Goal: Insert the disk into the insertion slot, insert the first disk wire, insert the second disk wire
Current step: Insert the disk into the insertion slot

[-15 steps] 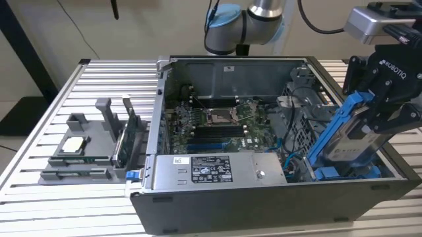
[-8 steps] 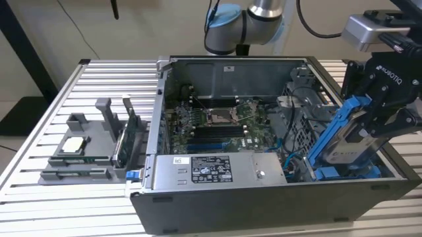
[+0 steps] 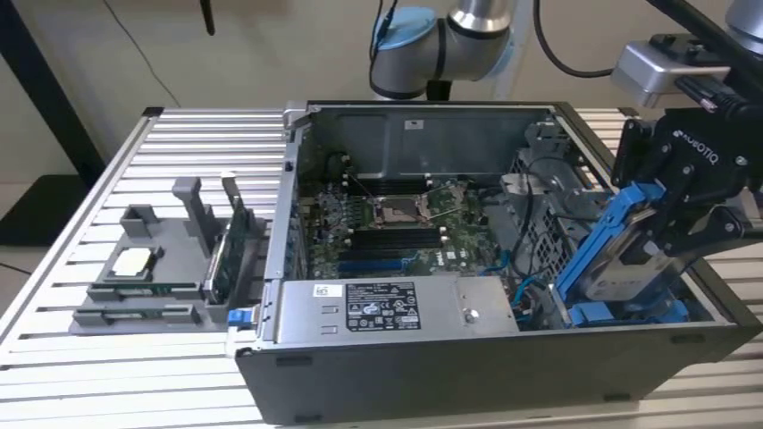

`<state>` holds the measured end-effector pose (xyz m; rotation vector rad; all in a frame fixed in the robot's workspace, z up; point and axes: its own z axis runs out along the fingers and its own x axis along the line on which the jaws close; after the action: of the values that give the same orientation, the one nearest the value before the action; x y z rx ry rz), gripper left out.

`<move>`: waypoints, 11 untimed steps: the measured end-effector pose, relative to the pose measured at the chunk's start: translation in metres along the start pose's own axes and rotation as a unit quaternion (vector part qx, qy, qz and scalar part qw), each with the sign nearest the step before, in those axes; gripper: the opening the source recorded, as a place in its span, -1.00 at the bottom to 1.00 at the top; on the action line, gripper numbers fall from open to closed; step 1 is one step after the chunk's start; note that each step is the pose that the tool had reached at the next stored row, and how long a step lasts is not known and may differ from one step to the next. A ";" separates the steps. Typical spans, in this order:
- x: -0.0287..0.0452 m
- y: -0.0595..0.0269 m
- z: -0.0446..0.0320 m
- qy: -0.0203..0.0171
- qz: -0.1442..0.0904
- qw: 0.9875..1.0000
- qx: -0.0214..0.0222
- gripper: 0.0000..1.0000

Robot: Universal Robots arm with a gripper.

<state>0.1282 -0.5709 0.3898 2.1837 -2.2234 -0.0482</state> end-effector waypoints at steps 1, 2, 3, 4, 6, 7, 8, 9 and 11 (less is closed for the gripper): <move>0.0000 0.0000 0.0009 0.000 0.000 1.000 0.000 -0.35; 0.0000 -0.0001 0.0016 0.000 0.000 1.000 0.000 -0.35; 0.0000 -0.0001 0.0023 0.000 0.000 1.000 0.000 -0.35; 0.0000 -0.0001 0.0029 0.000 0.000 1.000 0.000 -0.35; 0.0000 -0.0001 0.0031 0.000 0.000 1.000 0.000 -0.35; 0.0000 -0.0001 0.0031 0.000 0.000 1.000 0.000 -0.35; 0.0000 -0.0001 0.0032 0.000 0.000 1.000 0.000 -0.35; 0.0000 -0.0001 0.0033 0.000 0.000 1.000 0.000 -0.35; 0.0000 -0.0001 0.0033 0.000 0.000 1.000 0.000 -0.35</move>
<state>0.1282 -0.5709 0.3865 2.1837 -2.2234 -0.0483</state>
